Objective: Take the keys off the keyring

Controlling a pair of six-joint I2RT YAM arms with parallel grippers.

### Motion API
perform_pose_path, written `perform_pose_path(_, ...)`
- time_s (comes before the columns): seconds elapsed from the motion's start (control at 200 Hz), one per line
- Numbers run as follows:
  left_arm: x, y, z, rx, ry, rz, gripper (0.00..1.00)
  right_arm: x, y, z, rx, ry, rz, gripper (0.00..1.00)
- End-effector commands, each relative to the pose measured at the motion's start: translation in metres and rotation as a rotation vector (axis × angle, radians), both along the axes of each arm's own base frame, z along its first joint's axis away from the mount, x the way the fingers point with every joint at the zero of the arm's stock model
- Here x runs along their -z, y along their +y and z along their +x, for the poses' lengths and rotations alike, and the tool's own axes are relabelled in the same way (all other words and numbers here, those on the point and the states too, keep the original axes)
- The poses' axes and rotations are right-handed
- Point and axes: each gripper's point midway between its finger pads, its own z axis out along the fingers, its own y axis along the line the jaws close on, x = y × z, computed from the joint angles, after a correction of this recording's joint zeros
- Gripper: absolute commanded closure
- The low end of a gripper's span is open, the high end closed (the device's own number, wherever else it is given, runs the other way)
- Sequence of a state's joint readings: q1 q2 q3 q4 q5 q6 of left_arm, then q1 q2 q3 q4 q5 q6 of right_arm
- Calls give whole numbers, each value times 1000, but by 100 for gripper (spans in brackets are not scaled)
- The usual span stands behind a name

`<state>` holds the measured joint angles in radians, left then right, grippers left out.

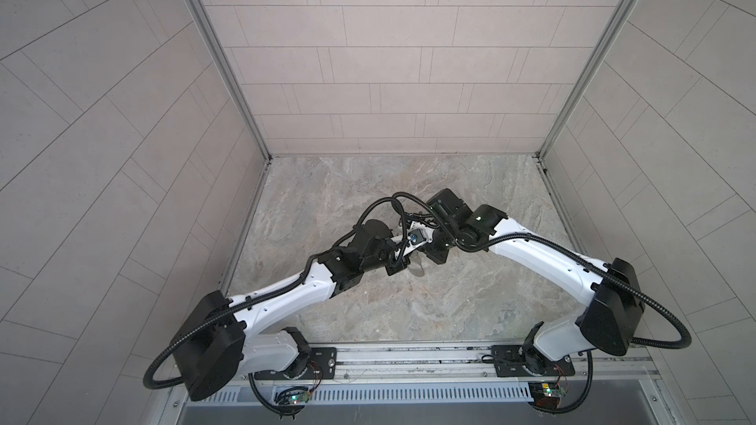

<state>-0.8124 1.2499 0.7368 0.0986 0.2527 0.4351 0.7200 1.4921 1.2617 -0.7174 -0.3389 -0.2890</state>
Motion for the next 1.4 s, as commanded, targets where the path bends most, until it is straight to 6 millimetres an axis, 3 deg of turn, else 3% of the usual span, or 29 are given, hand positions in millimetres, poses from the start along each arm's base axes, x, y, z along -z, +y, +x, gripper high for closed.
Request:
perform_pose_path(0.0, 15, 2, 1, -24, 52, 52, 89, -26, 16, -6, -45, -56, 88, 100)
perform_pose_path(0.33, 17, 15, 8, -135, 72, 38, 79, -19, 14, -4, 23, -49, 89, 100)
perform_pose_path(0.44, 11, 16, 7, -148, 46, -44, 79, -15, 11, -1, 65, -47, 89, 100)
perform_pose_path(0.901, 19, 22, 8, -198, 99, -100, 81, -20, 13, 0, 95, -55, 127, 100)
perform_pose_path(1.396, 21, 23, 21, -238, 146, -118, 100, -25, 13, -6, 56, -88, 133, 98)
